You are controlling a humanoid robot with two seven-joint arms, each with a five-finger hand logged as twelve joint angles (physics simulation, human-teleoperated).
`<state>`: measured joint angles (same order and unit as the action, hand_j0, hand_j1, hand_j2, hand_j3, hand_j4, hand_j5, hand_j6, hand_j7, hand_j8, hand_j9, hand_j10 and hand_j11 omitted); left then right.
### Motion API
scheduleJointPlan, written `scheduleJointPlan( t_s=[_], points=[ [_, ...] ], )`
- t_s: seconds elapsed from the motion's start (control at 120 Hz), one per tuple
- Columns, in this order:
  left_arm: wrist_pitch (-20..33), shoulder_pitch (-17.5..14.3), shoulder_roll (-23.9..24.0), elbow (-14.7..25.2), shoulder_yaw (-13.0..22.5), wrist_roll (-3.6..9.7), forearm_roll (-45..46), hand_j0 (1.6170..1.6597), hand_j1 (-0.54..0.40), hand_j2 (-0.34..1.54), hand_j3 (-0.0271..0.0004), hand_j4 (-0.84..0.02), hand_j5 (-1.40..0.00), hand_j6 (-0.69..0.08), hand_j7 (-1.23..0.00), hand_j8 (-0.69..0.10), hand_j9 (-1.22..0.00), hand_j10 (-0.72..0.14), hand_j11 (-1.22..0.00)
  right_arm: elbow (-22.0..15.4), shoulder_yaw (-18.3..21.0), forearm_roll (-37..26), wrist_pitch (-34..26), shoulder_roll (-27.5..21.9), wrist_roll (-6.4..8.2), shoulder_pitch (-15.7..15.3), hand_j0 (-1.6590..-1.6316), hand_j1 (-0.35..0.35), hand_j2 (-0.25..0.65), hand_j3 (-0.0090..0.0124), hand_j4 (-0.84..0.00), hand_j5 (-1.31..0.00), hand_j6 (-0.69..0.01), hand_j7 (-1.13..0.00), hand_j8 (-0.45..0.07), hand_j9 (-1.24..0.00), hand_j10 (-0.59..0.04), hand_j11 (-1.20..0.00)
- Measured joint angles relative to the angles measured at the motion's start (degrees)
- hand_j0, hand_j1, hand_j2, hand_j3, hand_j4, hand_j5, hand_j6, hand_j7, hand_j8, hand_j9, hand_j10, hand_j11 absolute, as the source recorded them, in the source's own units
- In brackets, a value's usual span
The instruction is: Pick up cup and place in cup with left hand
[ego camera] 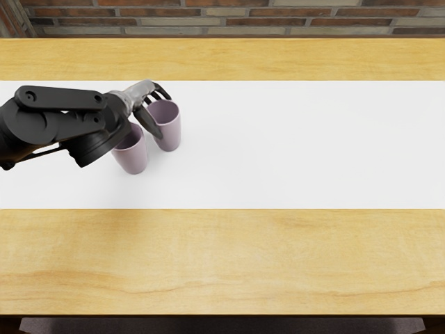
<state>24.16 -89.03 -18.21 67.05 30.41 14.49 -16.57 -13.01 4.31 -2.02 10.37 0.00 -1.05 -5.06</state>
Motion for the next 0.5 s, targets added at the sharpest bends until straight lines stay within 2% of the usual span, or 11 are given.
scheduleJointPlan(
  t_s=[0.092, 0.233, 0.35, 0.5],
  points=[
    [-0.04, -0.24, 0.01, -0.10, -0.16, 0.01, 0.17, 1.6579, -0.136, 0.15, 0.0000, -0.435, -0.55, -0.357, -0.56, -0.425, -0.56, -0.435, -0.56, 0.00, 0.00, 0.00, 0.00, 0.00, 0.00, -0.02, -1.6581, -0.331, -0.003, 0.0000, -0.015, -0.02, -0.015, -0.02, -0.015, -0.02, -0.015, -0.02],
    [-0.22, -0.50, -0.11, 0.04, -0.33, 0.02, 0.41, 1.6564, -0.172, 0.21, 0.0000, -0.364, -0.64, -0.295, -0.64, -0.367, -0.64, -0.479, -0.64, 0.00, 0.00, 0.00, 0.00, 0.00, 0.00, -0.02, -1.6581, -0.331, -0.003, 0.0000, -0.015, -0.02, -0.015, -0.02, -0.015, -0.02, -0.015, -0.02],
    [-0.43, -1.12, -0.83, 0.52, -0.44, 0.03, 0.53, 1.6549, -0.188, 0.16, 0.0000, -0.298, -0.70, -0.233, -0.69, -0.312, -0.69, -0.497, -0.69, 0.00, 0.00, 0.00, 0.00, 0.00, 0.00, -0.02, -1.6581, -0.331, -0.003, 0.0000, -0.015, -0.02, -0.015, -0.02, -0.015, -0.02, -0.015, -0.02],
    [-0.76, -2.24, -3.09, 2.47, -1.59, 0.10, 0.58, 1.6543, -0.192, 0.18, 0.0000, -0.281, -0.72, -0.222, -0.71, -0.298, -0.71, -0.512, -0.71, 0.00, 0.00, 0.00, 0.00, 0.00, 0.00, -0.03, -1.6581, -0.331, -0.003, 0.0000, -0.015, -0.02, -0.015, -0.02, -0.015, -0.02, -0.015, -0.02]
  ],
)
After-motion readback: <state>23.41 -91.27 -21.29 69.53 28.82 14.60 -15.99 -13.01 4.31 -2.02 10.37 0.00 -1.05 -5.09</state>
